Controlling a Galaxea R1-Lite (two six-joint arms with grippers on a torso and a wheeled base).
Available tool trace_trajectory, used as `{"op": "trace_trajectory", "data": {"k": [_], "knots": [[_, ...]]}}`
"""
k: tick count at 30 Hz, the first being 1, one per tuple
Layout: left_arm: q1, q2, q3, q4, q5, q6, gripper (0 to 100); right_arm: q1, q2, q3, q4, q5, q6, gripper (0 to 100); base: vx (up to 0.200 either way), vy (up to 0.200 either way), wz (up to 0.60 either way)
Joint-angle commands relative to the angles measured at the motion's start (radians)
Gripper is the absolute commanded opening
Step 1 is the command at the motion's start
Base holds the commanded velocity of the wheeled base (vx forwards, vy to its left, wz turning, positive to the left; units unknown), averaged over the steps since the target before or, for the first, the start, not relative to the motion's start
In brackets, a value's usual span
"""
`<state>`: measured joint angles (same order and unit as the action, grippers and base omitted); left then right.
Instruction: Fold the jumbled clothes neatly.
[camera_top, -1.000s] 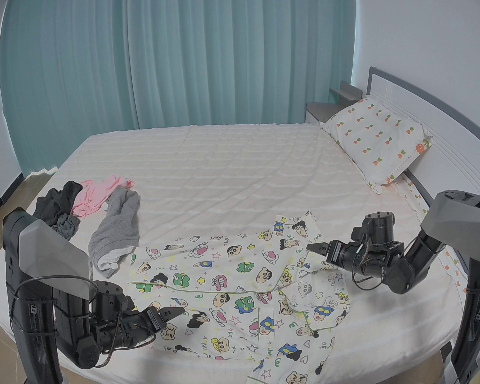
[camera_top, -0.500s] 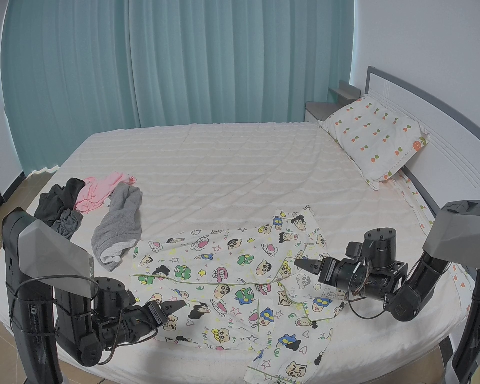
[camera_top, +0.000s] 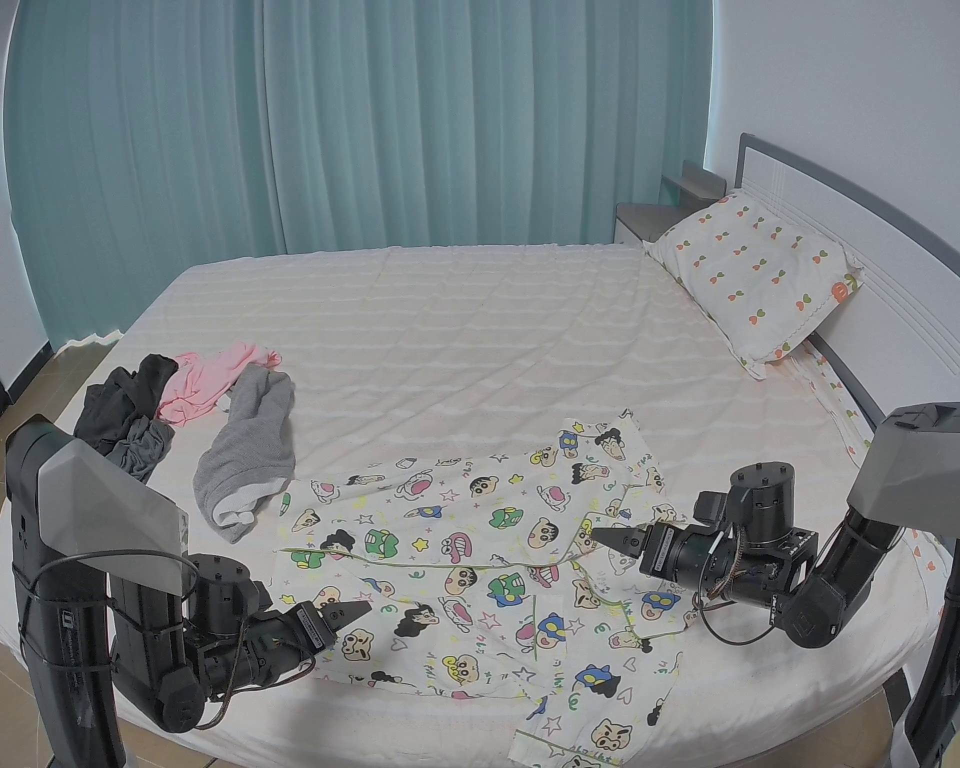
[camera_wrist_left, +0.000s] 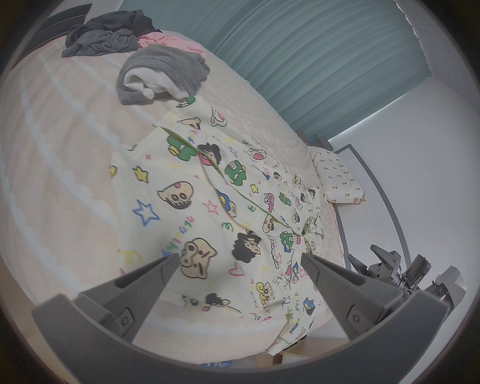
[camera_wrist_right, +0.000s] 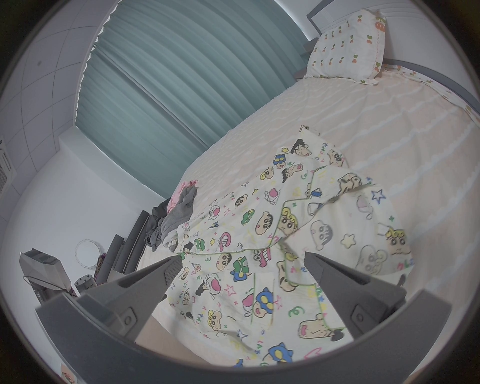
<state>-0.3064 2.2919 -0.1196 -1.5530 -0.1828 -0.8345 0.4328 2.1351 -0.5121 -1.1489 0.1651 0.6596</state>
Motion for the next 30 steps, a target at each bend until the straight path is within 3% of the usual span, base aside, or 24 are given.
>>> {"op": "trace_trajectory", "data": {"k": [1,9,16,24,30], "knots": [[-0.002,0.003,0.008,-0.018,0.000,0.000,100,0.000,0.002,0.018,0.000,0.002,0.000,100,0.000,0.000,0.00],[0.000,0.003,0.011,-0.018,0.003,0.000,100,0.003,0.005,0.044,-0.025,0.021,0.000,100,0.000,0.000,0.00],[0.001,0.001,0.026,-0.018,0.005,0.002,100,0.004,0.006,0.053,-0.025,0.040,0.000,100,-0.200,0.000,0.00],[0.018,0.035,0.020,-0.018,0.055,0.049,100,0.015,0.019,0.057,-0.025,0.040,0.002,100,-0.050,0.000,0.00],[0.035,0.124,-0.091,-0.018,0.143,0.080,100,0.024,0.025,0.057,-0.026,0.040,0.002,100,0.000,0.000,0.00]]}}
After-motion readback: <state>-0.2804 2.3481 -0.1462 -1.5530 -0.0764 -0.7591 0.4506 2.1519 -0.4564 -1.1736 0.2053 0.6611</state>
